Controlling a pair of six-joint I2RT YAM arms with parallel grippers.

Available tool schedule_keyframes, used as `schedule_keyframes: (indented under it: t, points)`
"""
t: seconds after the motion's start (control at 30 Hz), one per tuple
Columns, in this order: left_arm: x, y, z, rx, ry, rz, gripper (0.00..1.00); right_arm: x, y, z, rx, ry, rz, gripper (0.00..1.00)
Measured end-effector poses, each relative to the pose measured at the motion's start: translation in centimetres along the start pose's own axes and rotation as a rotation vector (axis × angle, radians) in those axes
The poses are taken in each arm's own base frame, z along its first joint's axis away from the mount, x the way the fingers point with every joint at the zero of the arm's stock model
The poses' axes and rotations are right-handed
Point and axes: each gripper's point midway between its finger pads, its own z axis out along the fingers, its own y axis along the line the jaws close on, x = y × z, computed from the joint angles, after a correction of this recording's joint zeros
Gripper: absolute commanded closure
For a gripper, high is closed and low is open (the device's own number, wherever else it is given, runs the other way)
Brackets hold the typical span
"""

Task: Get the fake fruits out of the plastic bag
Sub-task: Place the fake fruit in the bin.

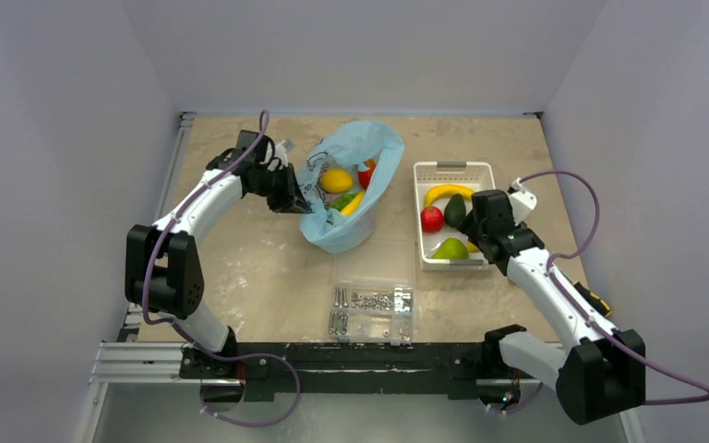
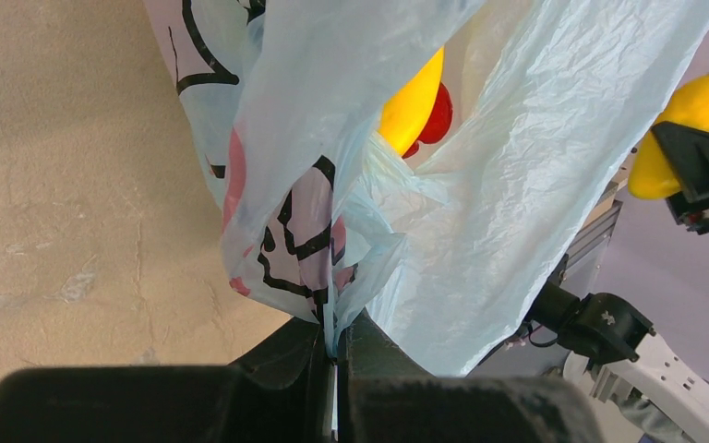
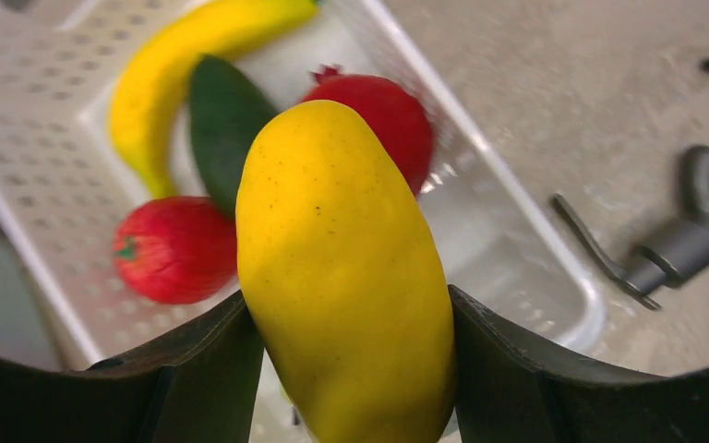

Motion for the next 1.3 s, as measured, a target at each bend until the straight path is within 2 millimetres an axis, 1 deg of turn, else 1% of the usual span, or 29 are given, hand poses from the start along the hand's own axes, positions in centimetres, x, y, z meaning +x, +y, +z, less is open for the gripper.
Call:
schedule_keyframes:
  t: [0.03, 0.1, 0.2, 0.3, 0.4, 0.47, 0.5, 0.6, 0.67, 0.8, 0.93, 1.07, 1.13, 1.23, 1.3]
  points:
    - [0.0, 0.0, 0.0, 0.002, 0.001, 0.000, 1.00, 0.6, -1.5, 0.5, 0.054, 0.025, 0.010, 1.00]
    - [0.0, -0.1, 0.0, 0.003, 0.001, 0.000, 1.00, 1.4, -3.6, 1.3, 0.137, 0.064, 0.027, 1.00]
    - [0.0, -0.1, 0.0, 0.003, 0.001, 0.000, 1.00, 2.0, -4.9, 2.1, 0.192, 0.098, 0.045, 0.99]
    - [0.0, -0.1, 0.0, 0.003, 0.001, 0.000, 1.00, 2.5, -4.8, 2.8, 0.197, 0.123, 0.049, 0.89]
    - [0.0, -0.1, 0.0, 0.003, 0.001, 0.000, 1.00, 3.2, -4.8, 3.7, 0.201, 0.138, 0.036, 0.76]
    - [0.0, -0.1, 0.0, 0.003, 0.001, 0.000, 1.00, 3.6, -4.7, 4.3, 0.199, 0.154, 0.021, 0.64]
    - [0.0, -0.1, 0.0, 0.003, 0.001, 0.000, 1.00, 3.8, -4.6, 4.6, 0.197, 0.161, 0.015, 0.58]
    - [0.0, -0.1, 0.0, 0.003, 0.001, 0.000, 1.00, 4.5, -4.3, 5.0, 0.184, 0.190, -0.006, 0.36]
    - [0.0, -0.1, 0.0, 0.003, 0.001, 0.000, 1.00, 4.4, -4.1, 4.9, 0.169, 0.191, -0.013, 0.25]
    - [0.0, 0.0, 0.0, 0.003, 0.002, 0.000, 1.00, 3.6, -3.8, 4.4, 0.139, 0.163, -0.022, 0.09]
    - [0.0, 0.0, 0.0, 0.003, 0.002, 0.000, 1.00, 2.6, -3.5, 3.9, 0.116, 0.130, -0.038, 0.07]
    - [0.0, 0.0, 0.0, 0.003, 0.002, 0.000, 1.00, 2.4, -3.6, 3.7, 0.107, 0.123, -0.078, 0.06]
    - [0.0, 0.0, 0.0, 0.003, 0.002, 0.000, 1.00, 2.2, -3.2, 3.5, 0.087, 0.114, -0.108, 0.05]
    - [0.0, 0.0, 0.0, 0.003, 0.002, 0.000, 1.00, 2.0, -0.9, 2.6, 0.004, 0.085, -0.185, 0.07]
    - [0.0, 0.0, 0.0, 0.003, 0.002, -0.001, 1.00, 2.0, 2.1, 1.4, -0.089, 0.064, -0.260, 0.09]
